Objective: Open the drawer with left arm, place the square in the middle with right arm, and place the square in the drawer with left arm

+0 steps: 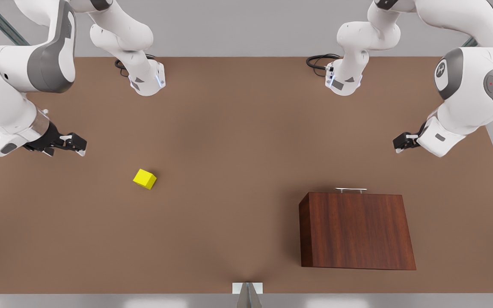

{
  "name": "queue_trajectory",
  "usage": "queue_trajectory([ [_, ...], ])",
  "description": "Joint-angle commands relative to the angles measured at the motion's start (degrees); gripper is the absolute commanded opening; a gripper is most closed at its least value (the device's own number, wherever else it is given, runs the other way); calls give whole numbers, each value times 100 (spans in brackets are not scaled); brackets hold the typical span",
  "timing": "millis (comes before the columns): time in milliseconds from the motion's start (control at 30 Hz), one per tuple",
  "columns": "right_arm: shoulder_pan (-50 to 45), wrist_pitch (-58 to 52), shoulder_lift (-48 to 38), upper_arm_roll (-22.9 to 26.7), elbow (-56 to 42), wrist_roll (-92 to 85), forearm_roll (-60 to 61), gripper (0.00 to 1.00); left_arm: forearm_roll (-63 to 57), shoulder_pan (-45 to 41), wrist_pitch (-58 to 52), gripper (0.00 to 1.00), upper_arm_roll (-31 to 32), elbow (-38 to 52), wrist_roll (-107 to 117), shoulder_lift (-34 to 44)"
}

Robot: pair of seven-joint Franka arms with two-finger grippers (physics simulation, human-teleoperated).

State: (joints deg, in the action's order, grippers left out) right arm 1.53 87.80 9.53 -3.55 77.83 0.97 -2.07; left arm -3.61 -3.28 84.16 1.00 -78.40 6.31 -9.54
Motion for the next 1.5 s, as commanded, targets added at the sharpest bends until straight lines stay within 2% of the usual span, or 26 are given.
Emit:
queue_trajectory([
  [0, 14, -9, 5, 3, -5, 0, -4, 100, -8, 2, -14, 100, -4, 0, 19, 4],
  [67, 41, -44, 5, 21, 13, 0, -13, 100, 36, 2, -382, 100, -4, -254, 19, 92],
  [100, 50, -44, -4, 21, 13, 0, -13, 100, 45, -24, -348, 100, -4, -781, 168, 241],
  [200, 50, -53, 5, 29, 13, 0, -13, 100, 335, -50, 1444, 100, 58, -2600, 2699, 821],
  [233, 50, -44, 5, 29, 13, 0, -13, 100, 344, -68, 2340, 100, 58, -3163, 3779, 883],
  [267, 58, -44, 14, 38, 21, 0, -13, 100, 370, -68, 3209, 100, 5, -3794, 4220, 1041],
  [367, -12, -44, 198, 12, 48, 0, -13, 100, 792, -68, 4747, 100, -21, -4815, 4799, 1086],
  [467, -469, 35, 506, -23, 39, 26, 14, 100, 748, -59, 4908, 100, -109, -4913, 6312, 1050],
  [633, -653, 308, 1156, -146, -216, 131, 506, 100, 704, -68, 5716, 100, -83, -5273, 6515, 1033],
  [700, -908, 290, 1315, -146, -278, 3039, 488, 100, 520, -94, 6191, 100, -74, -5520, 6523, 989],
  [867, -1040, 185, 1306, -94, -216, 3375, 172, 100, 511, -94, 6209, 100, -74, -5511, 6611, 813],
  [933, -1040, 526, 1192, -94, 302, 3366, 31, 100, 511, -94, 6350, 100, -65, -5502, 6611, 734],
  [1000, -979, 1573, 744, -85, 1602, 3349, 31, 100, 502, -94, 6350, 100, -48, -5502, 6629, 725],
  [1067, -847, 2240, 814, -85, 2077, 3349, 58, 100, 511, -252, 6350, 100, -48, -5493, 6629, 716],
  [1200, -715, 3146, 1068, -190, 2535, 3313, 58, 100, 537, -393, 6341, 100, -74, -5467, 7234, 681],
  [1267, -619, 3260, 1051, -480, 2789, 3313, 49, 100, 511, -393, 6341, 100, -74, -5379, 7630, 585],
  [1333, -188, 3806, 735, -929, 3554, 3287, 23, 100, 476, -393, 6358, 100, -65, -5300, 7622, 532],
  [1467, 58, 3893, 682, -929, 3853, 3208, 14, 100, 388, -393, 6605, 100, -65, -5317, 7630, 497],
])
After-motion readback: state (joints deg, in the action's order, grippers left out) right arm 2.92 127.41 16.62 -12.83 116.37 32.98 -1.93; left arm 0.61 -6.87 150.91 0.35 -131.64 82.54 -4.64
